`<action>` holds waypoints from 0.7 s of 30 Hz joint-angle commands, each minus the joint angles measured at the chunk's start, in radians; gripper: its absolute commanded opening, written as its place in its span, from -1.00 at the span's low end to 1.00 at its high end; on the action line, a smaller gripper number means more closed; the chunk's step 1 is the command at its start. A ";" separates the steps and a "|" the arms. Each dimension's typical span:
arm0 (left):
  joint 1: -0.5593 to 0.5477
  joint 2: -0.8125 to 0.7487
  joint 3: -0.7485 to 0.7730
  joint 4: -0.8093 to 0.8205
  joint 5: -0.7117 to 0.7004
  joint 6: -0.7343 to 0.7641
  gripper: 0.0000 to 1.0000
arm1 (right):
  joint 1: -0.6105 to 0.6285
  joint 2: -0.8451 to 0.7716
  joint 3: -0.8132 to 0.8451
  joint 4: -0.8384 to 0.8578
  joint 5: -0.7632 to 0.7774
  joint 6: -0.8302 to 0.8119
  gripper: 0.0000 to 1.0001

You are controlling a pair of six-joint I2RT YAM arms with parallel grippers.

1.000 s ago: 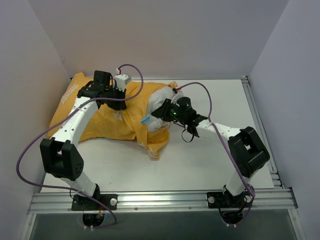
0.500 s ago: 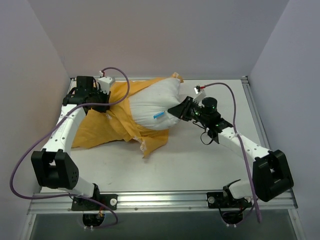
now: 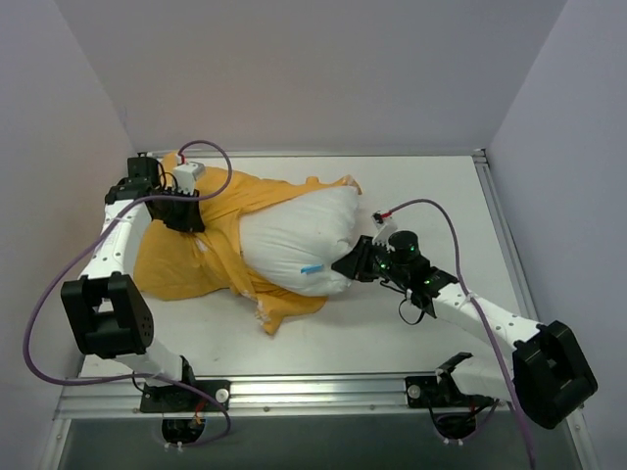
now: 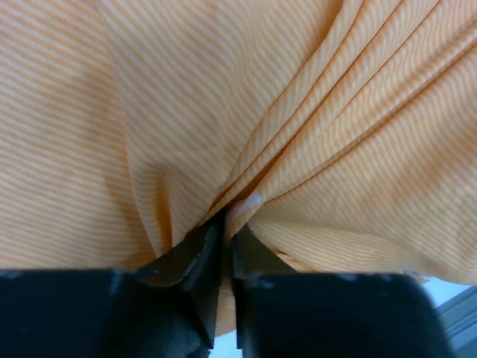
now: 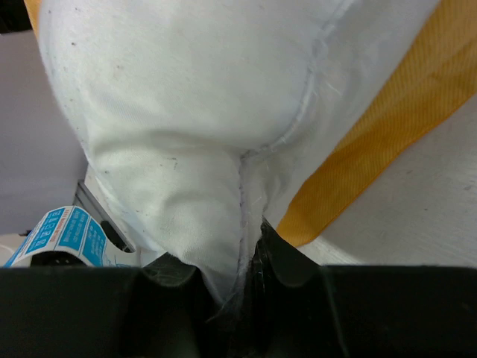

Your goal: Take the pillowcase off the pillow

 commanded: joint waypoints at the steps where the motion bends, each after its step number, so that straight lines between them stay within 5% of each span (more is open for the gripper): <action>1: 0.020 -0.077 -0.010 -0.007 -0.113 0.158 -0.54 | 0.078 0.034 -0.018 -0.112 0.119 -0.076 -1.00; 2: -0.009 -0.097 0.008 -0.054 -0.074 0.170 -0.13 | 0.078 0.084 -0.020 -0.093 0.087 -0.078 -1.00; 3: -0.038 -0.100 0.027 -0.076 -0.051 0.174 -0.12 | 0.078 0.103 -0.020 -0.093 0.076 -0.079 -1.00; 4: -0.064 -0.103 0.048 -0.103 -0.051 0.184 0.26 | 0.078 0.119 -0.024 -0.084 0.070 -0.084 -1.00; 7: -0.149 -0.096 0.189 -0.204 0.107 0.196 0.71 | 0.078 0.151 -0.018 -0.108 0.070 -0.124 -1.00; 10: -0.221 -0.074 0.353 -0.228 0.177 0.161 0.81 | 0.077 0.188 -0.007 -0.130 0.044 -0.165 -1.00; 13: -0.369 -0.019 0.486 -0.176 0.075 0.099 0.83 | 0.081 0.250 0.005 -0.153 0.024 -0.196 -1.00; 18: -0.627 0.254 0.666 -0.163 -0.106 0.055 0.78 | 0.086 0.298 0.010 -0.202 0.030 -0.248 -1.00; 21: -0.683 0.438 0.823 -0.214 -0.123 0.053 0.72 | 0.086 0.300 -0.006 -0.193 0.030 -0.242 -1.00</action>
